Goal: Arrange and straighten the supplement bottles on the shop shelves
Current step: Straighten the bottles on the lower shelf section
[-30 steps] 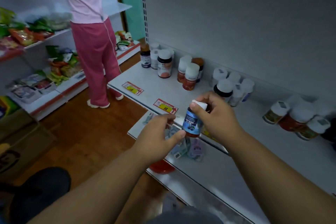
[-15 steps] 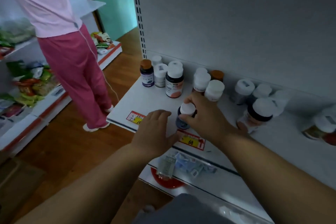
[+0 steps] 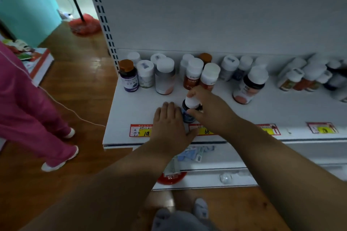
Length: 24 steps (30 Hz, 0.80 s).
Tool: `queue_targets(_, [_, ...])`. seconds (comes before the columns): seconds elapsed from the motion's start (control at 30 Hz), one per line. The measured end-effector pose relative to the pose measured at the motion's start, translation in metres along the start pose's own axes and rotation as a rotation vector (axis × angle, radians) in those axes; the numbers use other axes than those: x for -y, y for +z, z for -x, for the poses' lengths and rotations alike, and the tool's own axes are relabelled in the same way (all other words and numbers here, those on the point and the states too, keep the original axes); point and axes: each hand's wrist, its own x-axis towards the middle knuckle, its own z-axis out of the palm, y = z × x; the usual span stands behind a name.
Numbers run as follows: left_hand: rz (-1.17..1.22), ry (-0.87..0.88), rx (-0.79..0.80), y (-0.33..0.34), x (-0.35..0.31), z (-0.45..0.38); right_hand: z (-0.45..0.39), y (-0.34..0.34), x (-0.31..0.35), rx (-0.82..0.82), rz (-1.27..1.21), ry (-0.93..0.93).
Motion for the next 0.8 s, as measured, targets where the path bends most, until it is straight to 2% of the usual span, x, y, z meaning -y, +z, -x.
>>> queue_targets(0.17, [0.035,0.002,-0.024,-0.001,0.001,0.001,0.002,0.005,0.000,-0.040,0.007,0.020])
queue_targets(0.3, [0.104,0.008,0.025,-0.013,0.002,0.001,0.005,0.003,0.003,-0.024,-0.030,0.042])
queue_targets(0.43, [0.311,0.048,-0.191,-0.044,-0.001,0.023,0.028,-0.017,0.010,-0.135,-0.083,0.040])
queue_targets(0.53, [0.352,0.144,-0.357,-0.067,-0.016,0.037,0.057,-0.043,0.011,-0.245,-0.061,0.065])
queue_targets(0.63, [0.371,0.293,-0.426,-0.089,-0.055,0.038,0.099,-0.076,0.001,-0.353,-0.040,0.112])
queue_targets(0.8, [0.383,0.490,-0.404,-0.094,-0.170,0.039,0.191,-0.140,-0.037,-0.483,0.031,0.217])
